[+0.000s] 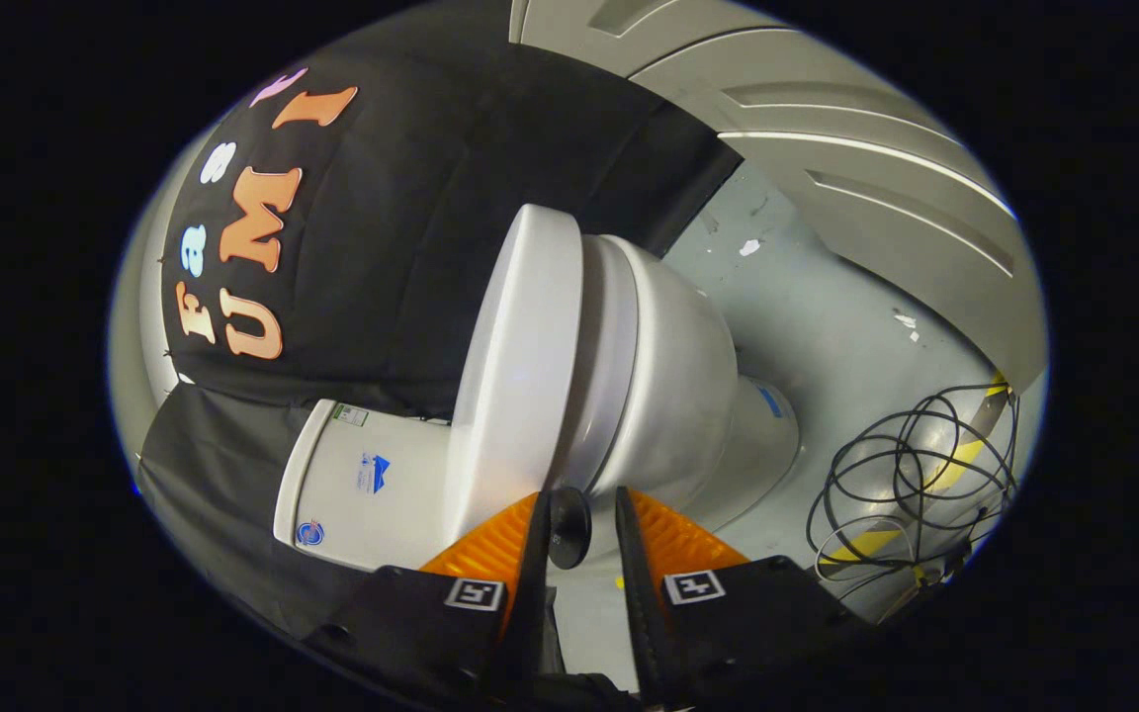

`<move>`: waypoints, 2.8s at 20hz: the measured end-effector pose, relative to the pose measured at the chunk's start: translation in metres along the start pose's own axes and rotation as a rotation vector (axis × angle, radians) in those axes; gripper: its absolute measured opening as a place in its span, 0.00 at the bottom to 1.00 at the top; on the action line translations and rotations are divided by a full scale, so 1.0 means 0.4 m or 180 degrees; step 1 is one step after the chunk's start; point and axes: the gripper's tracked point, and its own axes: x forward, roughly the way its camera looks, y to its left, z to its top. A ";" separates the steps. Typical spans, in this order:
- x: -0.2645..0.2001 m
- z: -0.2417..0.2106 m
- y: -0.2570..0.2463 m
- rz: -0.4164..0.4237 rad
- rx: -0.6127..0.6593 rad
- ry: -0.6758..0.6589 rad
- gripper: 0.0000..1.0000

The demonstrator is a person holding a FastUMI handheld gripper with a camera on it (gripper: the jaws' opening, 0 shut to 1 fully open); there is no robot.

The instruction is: Open the toilet lid.

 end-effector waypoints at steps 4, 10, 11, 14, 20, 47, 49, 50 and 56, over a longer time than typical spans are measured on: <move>0.003 0.001 0.009 0.0107 0.0041 0.0020 0.25; 0.008 0.006 0.020 0.0316 0.0245 0.0032 0.12; -0.007 0.005 0.018 0.0334 0.0227 0.0004 0.11; 0.002 0.006 0.025 0.0270 0.0061 -0.0012 0.08; -0.012 0.017 0.041 -0.0197 -0.0379 -0.0262 0.08; -0.089 0.060 0.439 -0.1169 -0.2207 -0.0945 0.08; -0.094 0.051 0.471 -0.1233 -0.2346 -0.0983 0.08; -0.095 0.047 0.488 -0.1259 -0.2425 -0.1009 0.08; -0.097 0.024 0.591 -0.1396 -0.2778 -0.1180 0.08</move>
